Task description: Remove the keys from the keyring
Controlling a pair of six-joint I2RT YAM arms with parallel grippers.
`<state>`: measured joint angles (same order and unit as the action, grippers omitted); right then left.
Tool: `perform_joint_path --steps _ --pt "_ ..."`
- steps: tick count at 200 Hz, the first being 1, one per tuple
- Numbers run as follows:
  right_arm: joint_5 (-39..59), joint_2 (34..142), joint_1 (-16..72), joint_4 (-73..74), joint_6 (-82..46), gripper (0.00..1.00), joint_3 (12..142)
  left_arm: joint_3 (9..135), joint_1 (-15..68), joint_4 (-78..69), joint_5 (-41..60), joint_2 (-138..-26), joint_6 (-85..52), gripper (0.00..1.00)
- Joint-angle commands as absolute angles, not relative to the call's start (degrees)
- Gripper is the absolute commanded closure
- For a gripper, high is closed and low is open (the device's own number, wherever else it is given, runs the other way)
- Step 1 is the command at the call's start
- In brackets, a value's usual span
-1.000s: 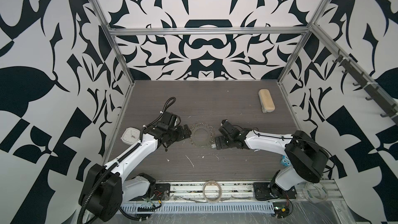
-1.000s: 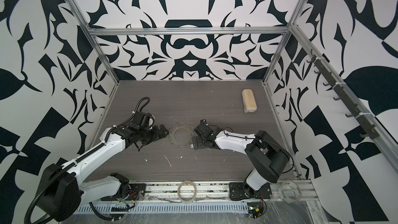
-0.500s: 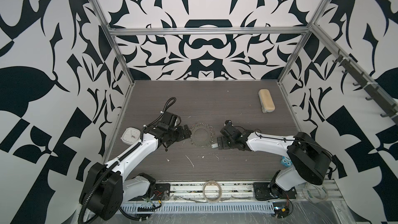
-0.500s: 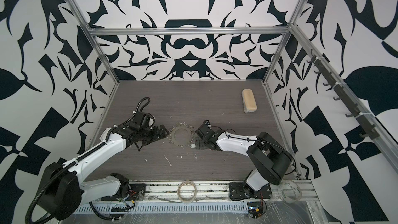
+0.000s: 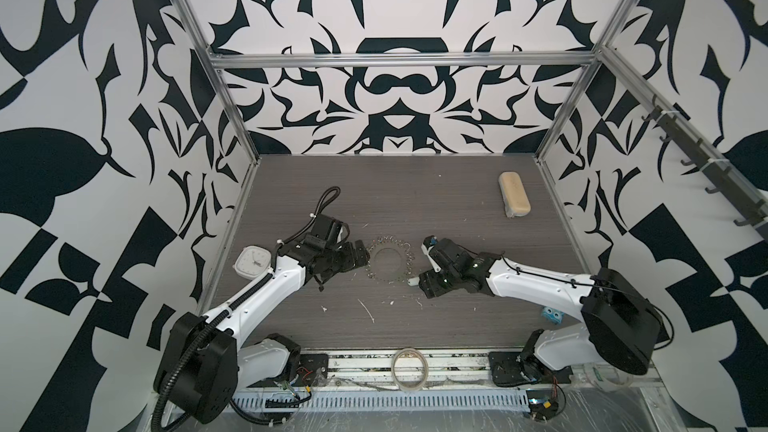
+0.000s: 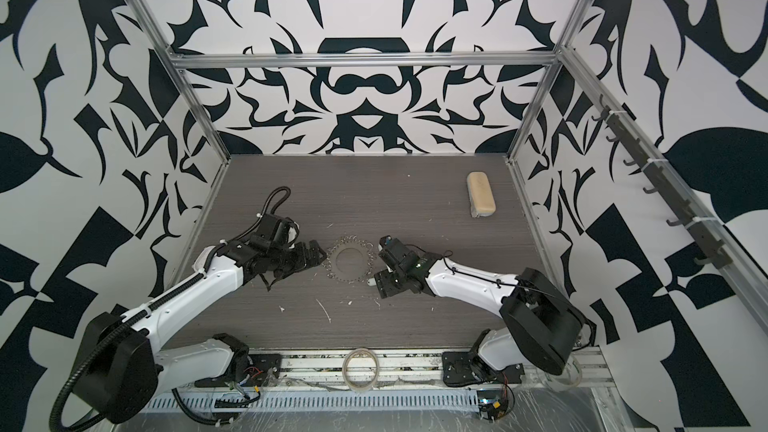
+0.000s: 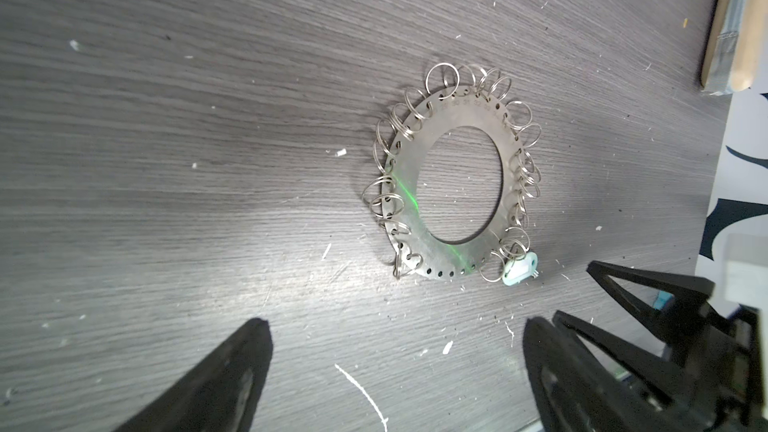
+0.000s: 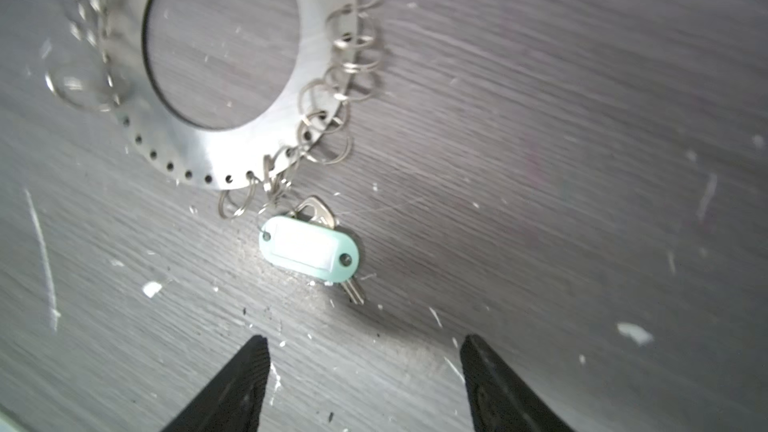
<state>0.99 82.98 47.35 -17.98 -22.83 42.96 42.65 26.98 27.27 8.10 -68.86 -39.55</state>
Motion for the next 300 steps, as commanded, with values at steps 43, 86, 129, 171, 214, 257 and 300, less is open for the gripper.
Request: perform_joint_path --steps 43,86,129,171,214,257,300 --pt "2.4 90.6 50.5 -14.5 -15.1 0.61 50.3 44.0 26.7 29.5 7.6 -67.7 -39.2 0.00" --pt "2.5 93.1 50.4 -13.8 -13.0 0.65 52.2 43.5 26.6 30.2 6.9 -66.8 -38.8 0.01" --pt "3.3 96.1 49.9 -13.4 -11.9 0.65 53.2 43.4 26.6 30.3 6.6 -66.9 -38.8 0.01" --pt "2.5 96.5 49.6 -14.8 -12.3 0.65 51.5 43.3 26.5 30.5 6.5 -67.2 -38.7 0.01" --pt "1.3 91.6 49.6 -17.1 -16.7 0.66 46.4 43.2 26.5 30.7 6.3 -66.9 -38.7 0.01" --pt "1.7 87.5 49.6 -20.0 -17.4 0.66 45.4 43.4 26.5 30.2 6.5 -67.9 -38.4 0.01" --pt "6.8 80.6 46.3 -17.0 -16.2 0.65 44.2 44.1 26.5 29.4 7.8 -69.0 -37.5 0.01"
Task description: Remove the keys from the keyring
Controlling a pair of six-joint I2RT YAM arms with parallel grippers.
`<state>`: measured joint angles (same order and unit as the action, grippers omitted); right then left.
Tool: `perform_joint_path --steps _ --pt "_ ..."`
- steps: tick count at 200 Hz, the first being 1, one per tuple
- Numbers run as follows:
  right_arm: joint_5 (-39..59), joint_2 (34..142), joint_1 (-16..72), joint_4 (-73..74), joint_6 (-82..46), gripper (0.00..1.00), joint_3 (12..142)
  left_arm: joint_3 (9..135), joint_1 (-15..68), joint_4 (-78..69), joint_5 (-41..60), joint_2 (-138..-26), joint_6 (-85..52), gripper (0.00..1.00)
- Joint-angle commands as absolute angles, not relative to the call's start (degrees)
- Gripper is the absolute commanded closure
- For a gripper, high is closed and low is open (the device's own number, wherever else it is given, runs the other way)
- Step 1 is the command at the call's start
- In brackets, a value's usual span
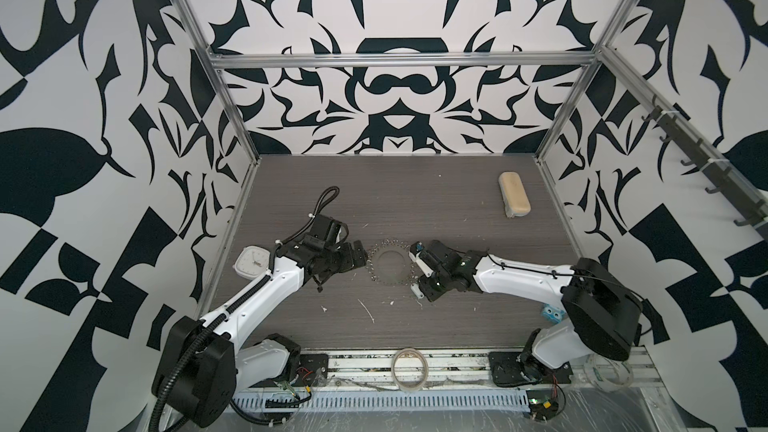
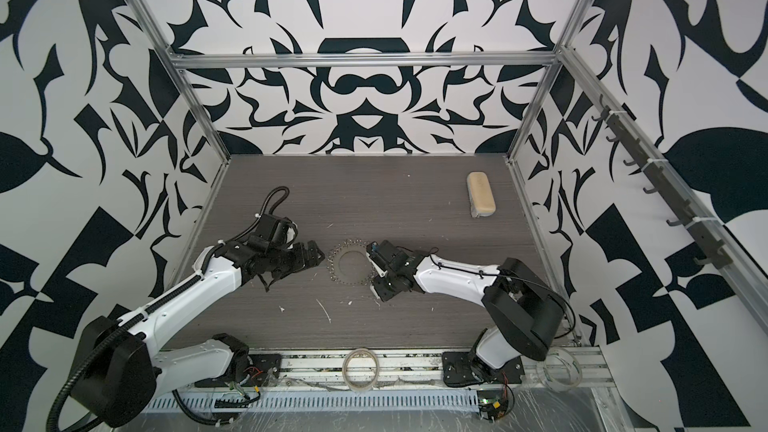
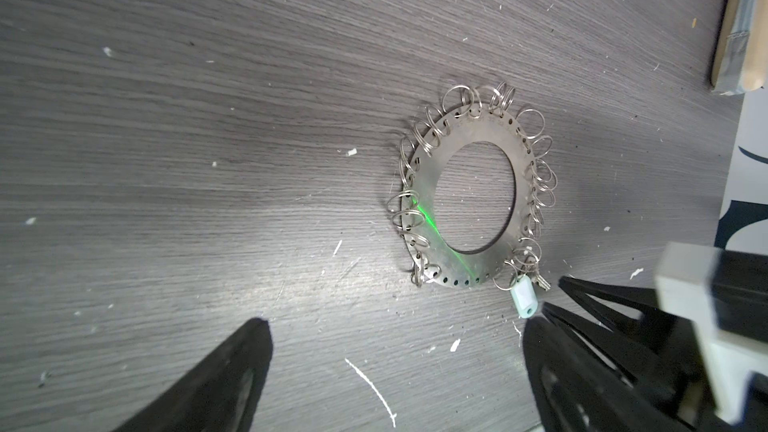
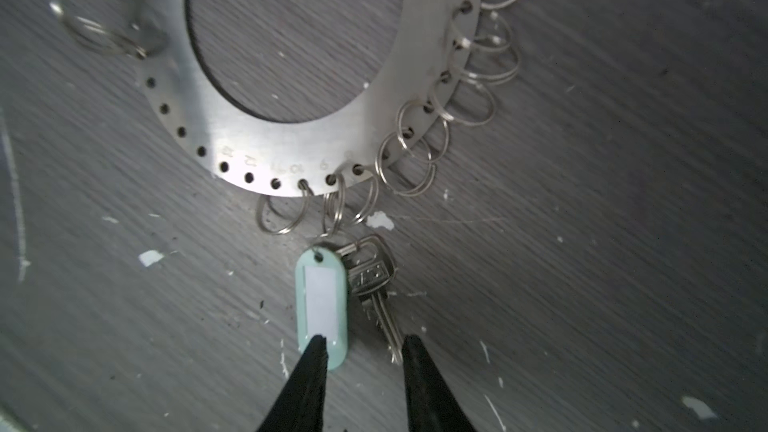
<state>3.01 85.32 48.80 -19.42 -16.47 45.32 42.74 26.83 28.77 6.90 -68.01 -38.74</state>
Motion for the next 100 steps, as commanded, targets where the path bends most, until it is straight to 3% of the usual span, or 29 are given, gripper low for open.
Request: perform_joint_path --steps 1,56,100 --pt "7.0 80.5 46.1 -16.7 -16.2 0.65 44.0 44.1 26.5 29.3 7.9 -69.0 -37.4 0.01" --pt "22.4 79.7 42.1 1.8 -7.6 0.61 36.0 45.7 26.6 26.0 17.6 -72.1 -25.3 0.04" --pt "23.3 78.3 39.1 11.1 -7.9 0.61 31.8 42.2 27.9 17.5 30.7 -70.1 -6.3 0.11"
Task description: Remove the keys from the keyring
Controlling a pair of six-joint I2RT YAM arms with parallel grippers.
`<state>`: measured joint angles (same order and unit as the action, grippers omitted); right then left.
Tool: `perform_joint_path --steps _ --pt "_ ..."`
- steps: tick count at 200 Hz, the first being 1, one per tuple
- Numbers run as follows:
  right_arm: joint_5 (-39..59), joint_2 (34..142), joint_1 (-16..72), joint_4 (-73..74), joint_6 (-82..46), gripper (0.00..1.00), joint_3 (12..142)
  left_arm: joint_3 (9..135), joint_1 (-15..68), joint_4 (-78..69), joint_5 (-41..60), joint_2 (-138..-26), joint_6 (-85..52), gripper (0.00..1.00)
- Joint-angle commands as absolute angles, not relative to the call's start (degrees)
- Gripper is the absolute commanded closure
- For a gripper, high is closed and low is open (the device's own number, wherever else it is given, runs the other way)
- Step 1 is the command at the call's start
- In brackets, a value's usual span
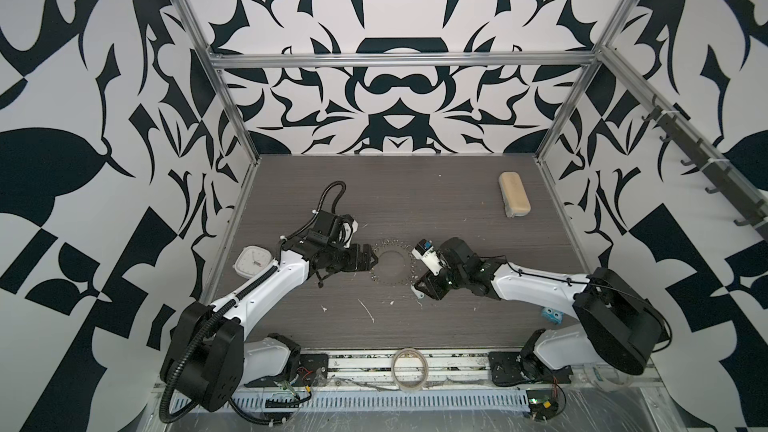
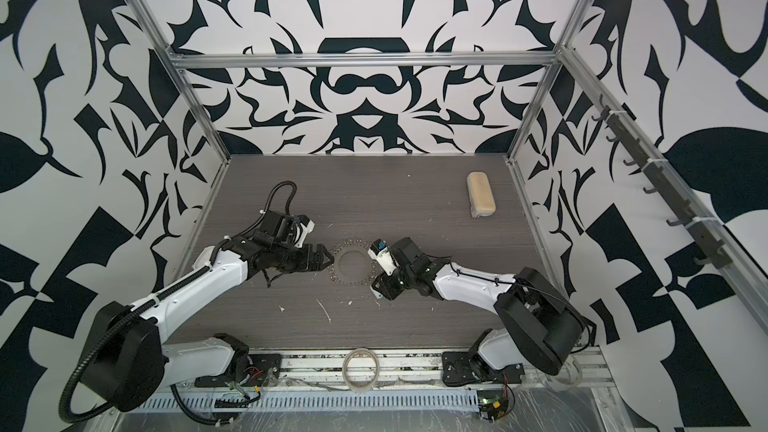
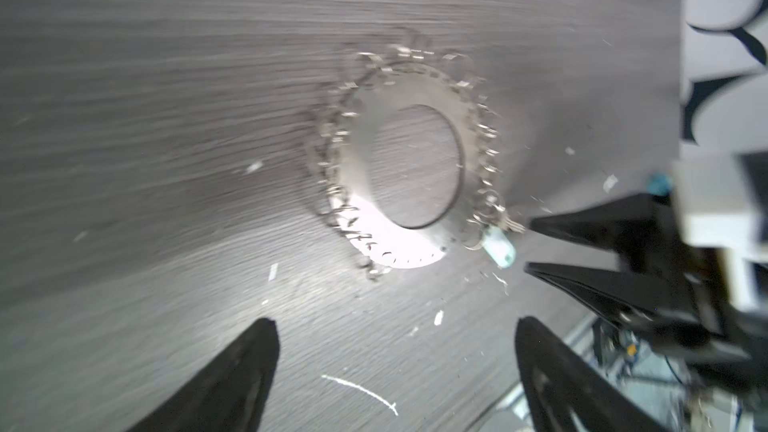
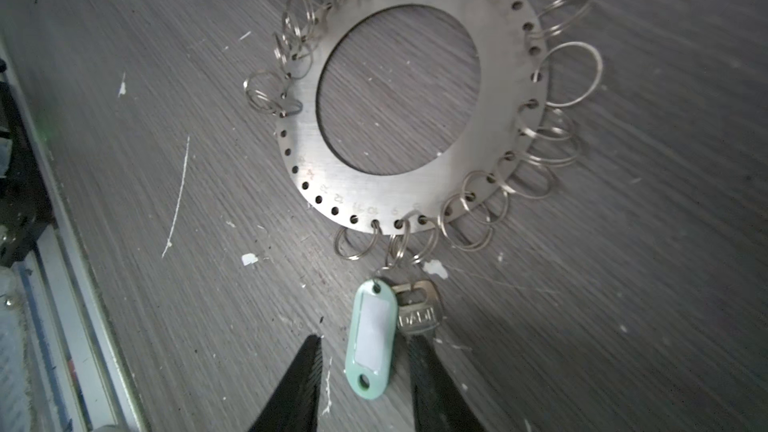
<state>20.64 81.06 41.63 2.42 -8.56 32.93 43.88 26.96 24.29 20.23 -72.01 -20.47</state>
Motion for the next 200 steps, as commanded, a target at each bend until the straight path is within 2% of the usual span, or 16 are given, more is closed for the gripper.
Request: perform_joint_path --steps 1,16,33,59,65,80,95,107,126,137,149,200 --pt "23.3 78.1 38.9 11.1 -8.0 0.61 31.8 42.1 28.0 17.1 31.1 -70.0 -6.2 0.11" --pt "22.8 76.0 36.8 10.8 -8.9 0.61 31.6 41.5 28.3 12.9 38.8 -69.2 1.9 0.12" --pt "21.1 73.2 34.7 9.8 -9.2 0.59 31.2 41.9 29.2 10.1 40.0 -69.4 7.8 0.09" --pt "18.3 68.8 31.4 5.6 -8.8 0.57 32.6 53.9 29.3 27.5 40.9 -77.8 23.4 0.14" --pt "17.8 67.9 30.9 5.3 -8.6 0.56 32.7 56.8 29.4 31.5 40.3 -79.8 27.5 0.21" --pt "16.3 66.2 29.2 3.7 -7.6 0.54 33.3 60.9 30.2 36.1 37.2 -84.0 35.7 0.28" --pt "16.0 65.4 27.4 2.4 -6.6 0.54 34.0 63.2 31.5 35.6 34.9 -87.5 41.4 0.36" --pt "16.0 64.9 26.1 1.8 -5.9 0.54 34.3 64.2 32.5 33.4 34.4 -89.8 44.2 0.49" --pt "16.2 63.9 24.2 0.2 -4.8 0.54 34.9 65.2 35.0 31.5 31.4 -93.0 51.9 0.58" --pt "16.0 63.2 23.4 -0.4 -4.2 0.54 35.1 65.2 36.3 31.2 29.3 -94.7 56.3 0.59" --pt "15.9 62.4 22.9 -0.7 -4.0 0.54 35.1 65.0 37.6 29.8 27.5 -96.2 59.5 0.65" --pt "17.4 63.2 22.3 -1.0 -3.9 0.53 35.1 65.0 40.1 29.5 26.1 -100.5 69.0 0.70"
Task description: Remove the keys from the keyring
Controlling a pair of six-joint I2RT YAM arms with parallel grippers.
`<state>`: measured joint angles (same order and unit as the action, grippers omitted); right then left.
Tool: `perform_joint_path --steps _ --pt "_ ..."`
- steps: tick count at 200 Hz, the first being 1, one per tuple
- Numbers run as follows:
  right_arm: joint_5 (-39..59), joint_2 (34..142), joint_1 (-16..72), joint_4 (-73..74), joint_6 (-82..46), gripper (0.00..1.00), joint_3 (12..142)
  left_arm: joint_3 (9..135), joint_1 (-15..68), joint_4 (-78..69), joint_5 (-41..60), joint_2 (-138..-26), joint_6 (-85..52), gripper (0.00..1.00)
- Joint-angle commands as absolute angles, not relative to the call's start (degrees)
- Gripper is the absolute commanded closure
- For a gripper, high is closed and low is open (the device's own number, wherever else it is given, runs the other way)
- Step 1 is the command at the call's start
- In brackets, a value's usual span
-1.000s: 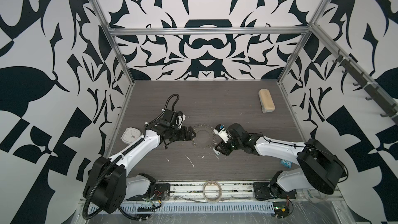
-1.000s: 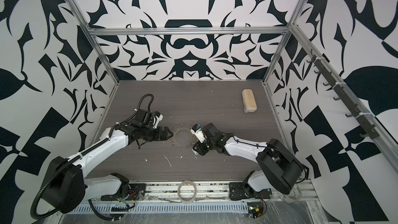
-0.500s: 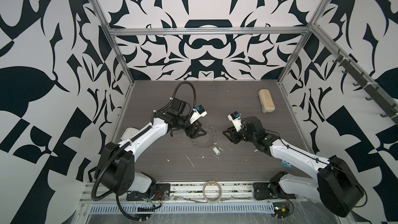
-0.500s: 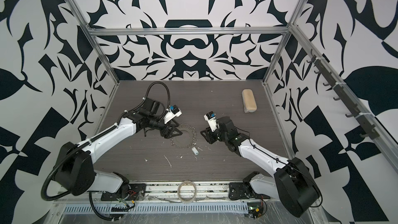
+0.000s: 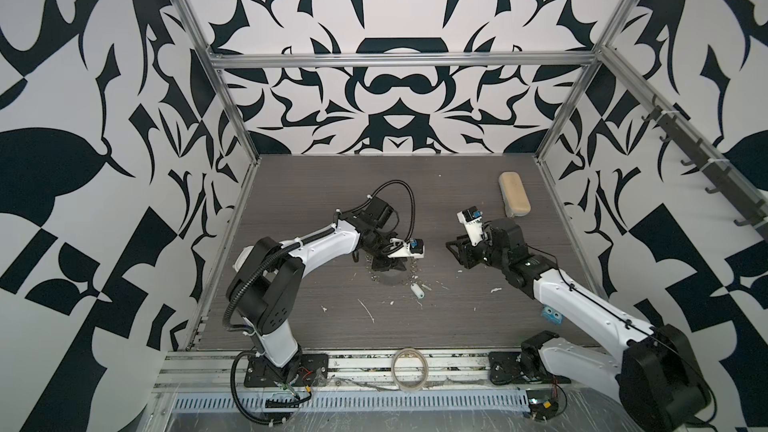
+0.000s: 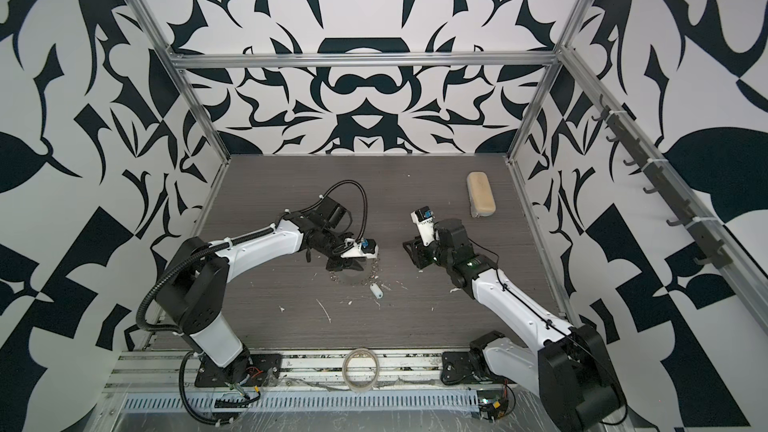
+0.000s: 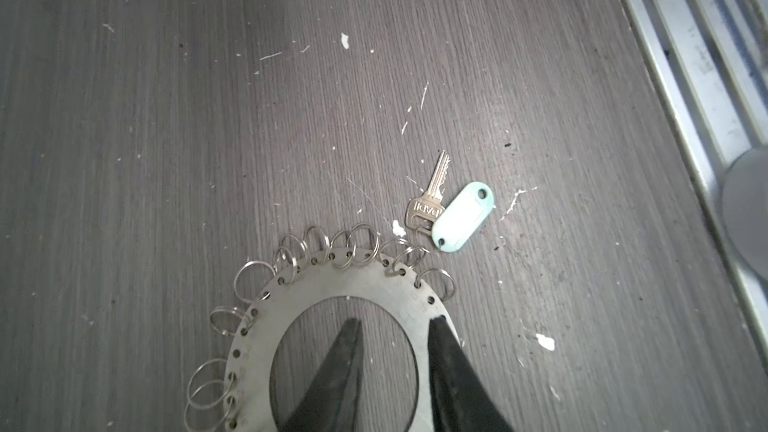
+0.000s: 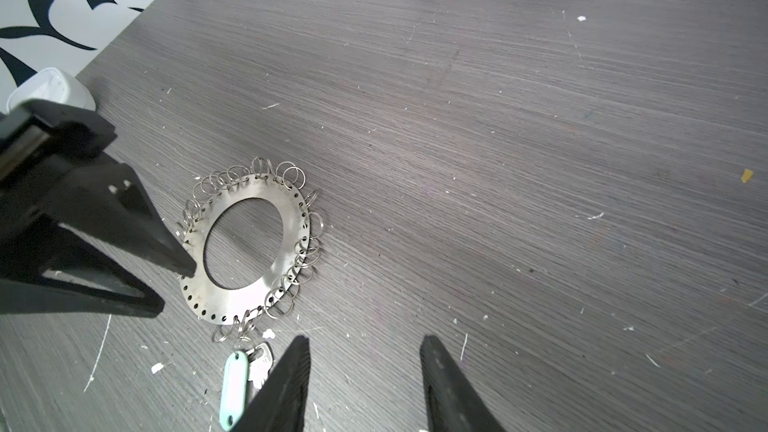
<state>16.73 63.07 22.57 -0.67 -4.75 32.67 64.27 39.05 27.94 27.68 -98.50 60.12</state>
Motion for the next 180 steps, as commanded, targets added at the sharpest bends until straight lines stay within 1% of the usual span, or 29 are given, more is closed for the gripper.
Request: perform_joint_path --steps 1,18,37,56,97,180 --pt "17.4 63.3 22.3 -1.0 -3.9 0.53 35.1 65.1 40.2 29.5 26.0 -100.7 69.2 0.71" --pt "17.6 64.1 22.3 -1.2 -3.9 0.53 35.3 66.1 41.2 31.3 24.3 -102.8 70.5 0.73" --pt "17.7 64.6 22.2 -1.7 -3.8 0.53 35.5 65.4 41.9 29.5 23.9 -103.5 71.4 0.74" --pt "17.9 64.9 22.2 -2.0 -3.8 0.53 35.7 64.7 42.1 26.8 23.9 -104.0 71.5 0.73" --pt "18.1 65.3 22.2 -2.4 -3.7 0.53 36.0 65.9 42.4 26.6 23.3 -106.3 71.7 0.71" --pt "18.3 65.2 22.1 -3.2 -3.7 0.53 36.5 67.5 42.5 27.1 23.8 -108.5 72.1 0.71"
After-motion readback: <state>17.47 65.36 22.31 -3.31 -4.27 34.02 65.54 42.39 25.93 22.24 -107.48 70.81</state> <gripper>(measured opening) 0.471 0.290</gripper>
